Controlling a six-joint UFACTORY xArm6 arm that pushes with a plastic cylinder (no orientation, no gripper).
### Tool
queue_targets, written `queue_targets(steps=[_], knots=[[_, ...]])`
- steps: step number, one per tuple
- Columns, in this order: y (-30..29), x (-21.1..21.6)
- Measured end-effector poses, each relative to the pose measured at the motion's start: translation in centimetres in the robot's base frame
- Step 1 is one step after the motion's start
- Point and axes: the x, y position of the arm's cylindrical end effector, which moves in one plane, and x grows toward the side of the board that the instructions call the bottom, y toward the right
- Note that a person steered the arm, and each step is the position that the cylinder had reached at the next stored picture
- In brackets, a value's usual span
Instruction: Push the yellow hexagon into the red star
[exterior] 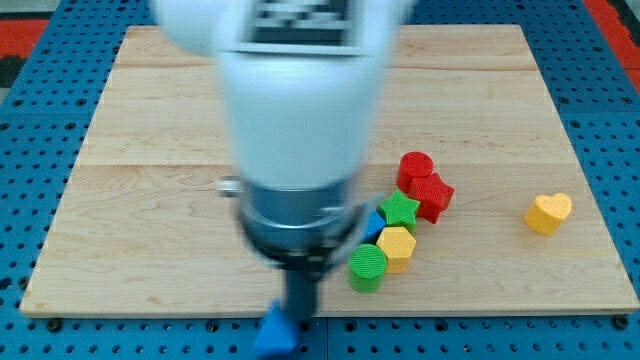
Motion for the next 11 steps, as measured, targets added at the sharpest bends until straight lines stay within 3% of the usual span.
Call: queue_targets(steps=[1, 3, 4, 5, 6, 7, 9, 11], knots=[[-5.6, 0.0], [5.0, -7.3], [0.7, -5.7], [1.8, -2.3], [9.6, -0.4], [14.3, -1.3], [17.3, -6.3], [21.1, -7.4]])
